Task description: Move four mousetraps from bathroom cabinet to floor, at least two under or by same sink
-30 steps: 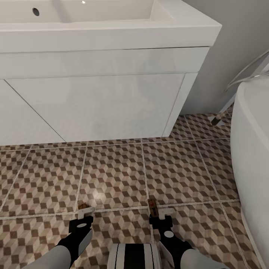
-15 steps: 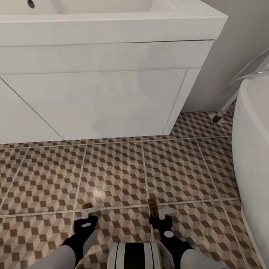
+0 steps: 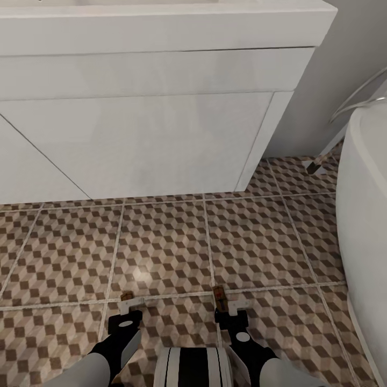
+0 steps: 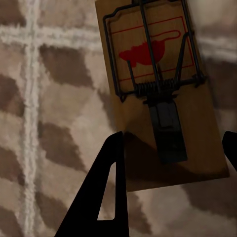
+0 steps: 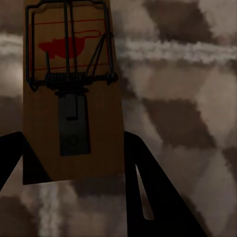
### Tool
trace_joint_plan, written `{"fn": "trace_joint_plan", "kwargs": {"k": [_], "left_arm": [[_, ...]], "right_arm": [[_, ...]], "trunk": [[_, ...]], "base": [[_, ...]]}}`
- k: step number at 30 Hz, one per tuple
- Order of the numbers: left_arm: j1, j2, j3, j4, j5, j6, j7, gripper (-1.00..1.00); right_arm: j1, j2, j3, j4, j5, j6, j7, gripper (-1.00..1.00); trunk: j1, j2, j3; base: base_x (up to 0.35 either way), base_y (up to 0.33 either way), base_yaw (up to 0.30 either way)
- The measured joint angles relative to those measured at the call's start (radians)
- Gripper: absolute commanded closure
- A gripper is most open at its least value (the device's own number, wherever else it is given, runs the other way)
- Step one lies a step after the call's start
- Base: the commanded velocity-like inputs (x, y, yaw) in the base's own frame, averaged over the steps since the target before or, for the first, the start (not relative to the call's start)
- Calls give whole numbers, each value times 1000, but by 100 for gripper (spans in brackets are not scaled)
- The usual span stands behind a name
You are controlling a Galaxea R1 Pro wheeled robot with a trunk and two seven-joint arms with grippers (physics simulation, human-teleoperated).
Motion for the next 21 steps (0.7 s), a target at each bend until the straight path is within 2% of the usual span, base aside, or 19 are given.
{"fn": "trace_joint_plan", "kwargs": {"k": [21], "left_arm": [[0, 0, 0, 0, 0, -2, 0, 100]], "right_arm": [[0, 0, 4, -1, 3, -2, 1, 100]], "trunk": [[0, 0, 0]], "base": [[0, 0, 0]]}}
